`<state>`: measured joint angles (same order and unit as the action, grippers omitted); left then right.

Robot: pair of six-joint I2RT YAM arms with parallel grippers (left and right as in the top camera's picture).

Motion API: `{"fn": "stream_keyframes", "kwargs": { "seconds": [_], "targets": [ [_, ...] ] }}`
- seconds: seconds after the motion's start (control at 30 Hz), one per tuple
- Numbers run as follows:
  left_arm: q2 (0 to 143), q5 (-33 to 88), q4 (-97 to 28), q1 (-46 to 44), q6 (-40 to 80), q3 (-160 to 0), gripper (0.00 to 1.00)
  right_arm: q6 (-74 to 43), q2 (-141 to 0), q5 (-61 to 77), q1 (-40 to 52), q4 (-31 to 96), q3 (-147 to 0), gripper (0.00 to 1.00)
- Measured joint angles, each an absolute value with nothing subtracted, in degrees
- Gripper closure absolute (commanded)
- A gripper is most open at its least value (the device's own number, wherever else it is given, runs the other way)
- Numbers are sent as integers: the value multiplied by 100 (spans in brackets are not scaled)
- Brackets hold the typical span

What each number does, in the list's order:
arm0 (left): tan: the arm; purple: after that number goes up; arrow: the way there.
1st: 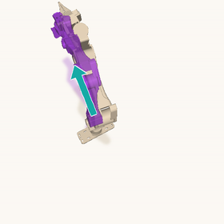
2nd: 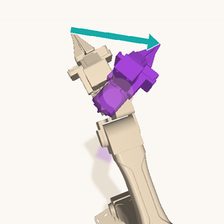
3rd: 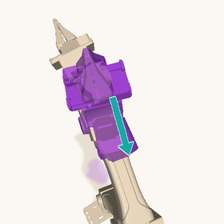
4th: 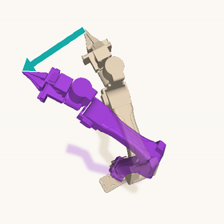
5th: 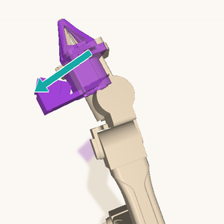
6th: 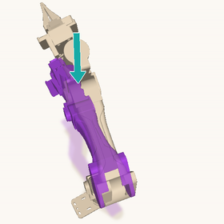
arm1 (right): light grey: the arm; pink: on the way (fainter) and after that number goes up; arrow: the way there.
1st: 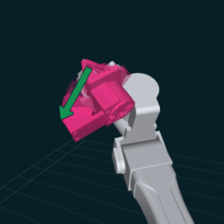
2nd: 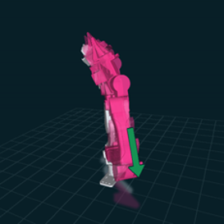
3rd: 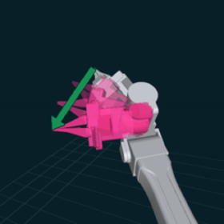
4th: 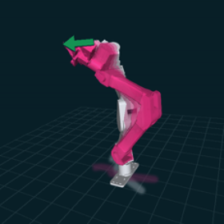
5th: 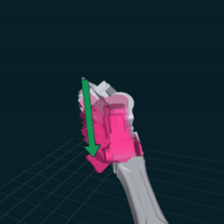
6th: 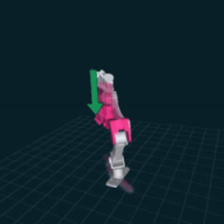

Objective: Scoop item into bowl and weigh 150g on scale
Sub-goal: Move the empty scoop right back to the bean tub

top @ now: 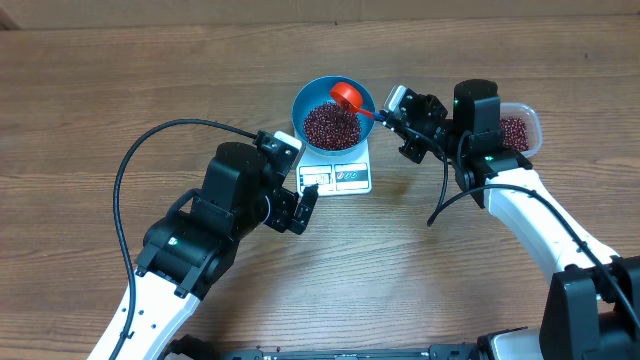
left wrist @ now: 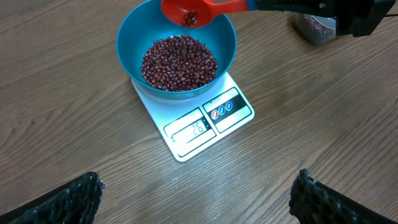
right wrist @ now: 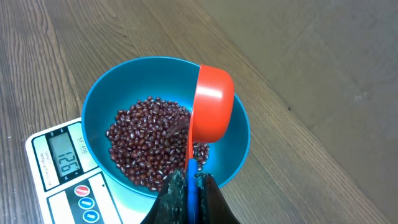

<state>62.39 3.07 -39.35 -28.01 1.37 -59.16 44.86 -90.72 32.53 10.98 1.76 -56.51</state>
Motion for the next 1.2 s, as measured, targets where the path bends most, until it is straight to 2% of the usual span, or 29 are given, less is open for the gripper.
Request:
{"fn": "stream_keyframes", "kwargs": {
  "seconds": [0.2, 0.43, 0.63, 0.73, 0.9, 1.2],
  "targets": [
    [6239, 309, -3935, -2801, 139, -5916, 1, 4652, -9072, 3253, 1098, 174, -5651, 96],
    [6239, 307, -3935, -2801, 137, -5916, 0, 5636, -9072, 3251, 1098, 163, -5651, 96],
    [6239, 307, -3935, -2801, 137, -5916, 0, 5992, -9072, 3253, 1098, 51, -5651, 96],
    [6239, 309, -3935, -2801, 137, -5916, 0, 5481, -9070, 3238, 1100, -454, -5645, 96],
    [6239, 309, -3935, -2801, 137, -5916, 0, 3894, -8790, 3214, 1020, -792, -5645, 96],
    [6239, 309, -3935, -2801, 139, -5916, 0, 1708, -7922, 2893, 375, 62, -5647, 96]
  ]
}}
